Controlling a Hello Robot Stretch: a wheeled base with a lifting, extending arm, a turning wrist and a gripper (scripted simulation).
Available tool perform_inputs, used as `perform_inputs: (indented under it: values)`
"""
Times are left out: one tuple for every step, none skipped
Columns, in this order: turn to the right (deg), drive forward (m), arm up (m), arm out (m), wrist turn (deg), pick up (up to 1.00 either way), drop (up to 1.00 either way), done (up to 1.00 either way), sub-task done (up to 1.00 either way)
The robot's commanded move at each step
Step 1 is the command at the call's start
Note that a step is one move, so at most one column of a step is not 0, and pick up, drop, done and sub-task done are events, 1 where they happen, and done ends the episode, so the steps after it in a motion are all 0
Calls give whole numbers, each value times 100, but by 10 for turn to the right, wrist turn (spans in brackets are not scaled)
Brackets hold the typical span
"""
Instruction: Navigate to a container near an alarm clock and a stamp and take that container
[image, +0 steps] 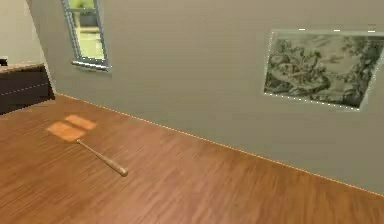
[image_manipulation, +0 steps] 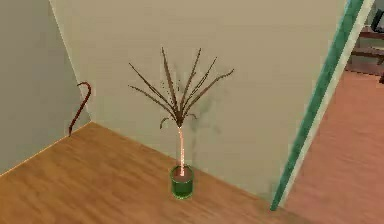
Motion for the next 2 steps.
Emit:
perform_inputs:
  values:
    - [-450,0,0,0,0,0,0,0,0]
    - [-30,0,0,0,0,0,0,0,0]
